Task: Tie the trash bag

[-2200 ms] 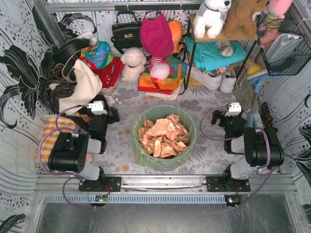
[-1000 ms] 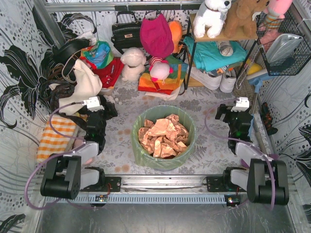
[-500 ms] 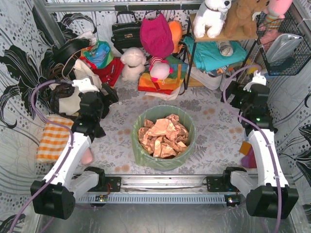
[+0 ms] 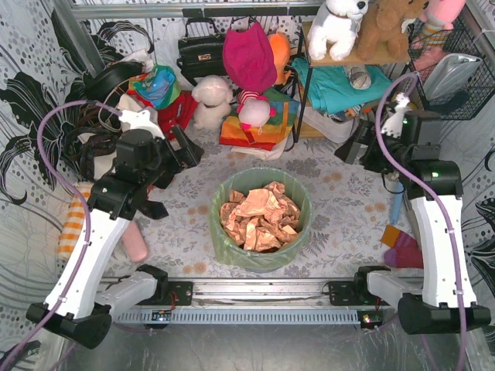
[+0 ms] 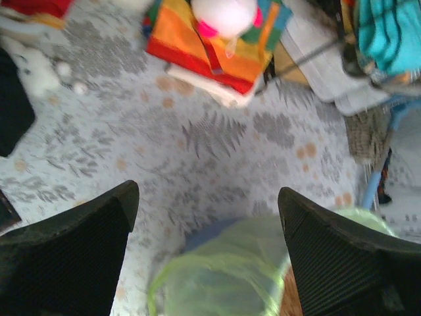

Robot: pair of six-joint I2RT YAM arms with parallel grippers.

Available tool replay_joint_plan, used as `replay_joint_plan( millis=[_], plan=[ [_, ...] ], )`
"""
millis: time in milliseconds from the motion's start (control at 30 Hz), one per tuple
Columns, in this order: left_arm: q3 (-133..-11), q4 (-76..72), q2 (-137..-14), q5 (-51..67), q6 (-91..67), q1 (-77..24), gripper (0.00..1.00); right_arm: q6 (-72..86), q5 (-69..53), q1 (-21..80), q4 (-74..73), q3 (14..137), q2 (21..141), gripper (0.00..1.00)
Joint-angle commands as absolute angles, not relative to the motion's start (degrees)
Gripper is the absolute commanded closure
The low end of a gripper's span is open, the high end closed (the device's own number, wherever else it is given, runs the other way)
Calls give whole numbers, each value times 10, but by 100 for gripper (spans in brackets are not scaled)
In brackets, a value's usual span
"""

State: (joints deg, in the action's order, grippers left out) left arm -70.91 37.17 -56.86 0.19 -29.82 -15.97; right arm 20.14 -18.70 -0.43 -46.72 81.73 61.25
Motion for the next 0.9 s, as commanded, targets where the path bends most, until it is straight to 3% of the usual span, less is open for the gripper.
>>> replay_joint_plan(
  millis=[0,300,500,867],
  plan=[
    [-772,503,-593,-36,-330,-239,6,227,-180,92,-570,873,634,18],
    [-860,644,-653,-148,-395,-415,18,273,-118,266,-630,900,671,26],
    [-868,680,-648,-138,-407,-442,28,287,-94,324,-668,913,685,33],
    [-851,682,-642,-56,-378,-446,40,255,-128,333,-713,910,701,47]
  ],
)
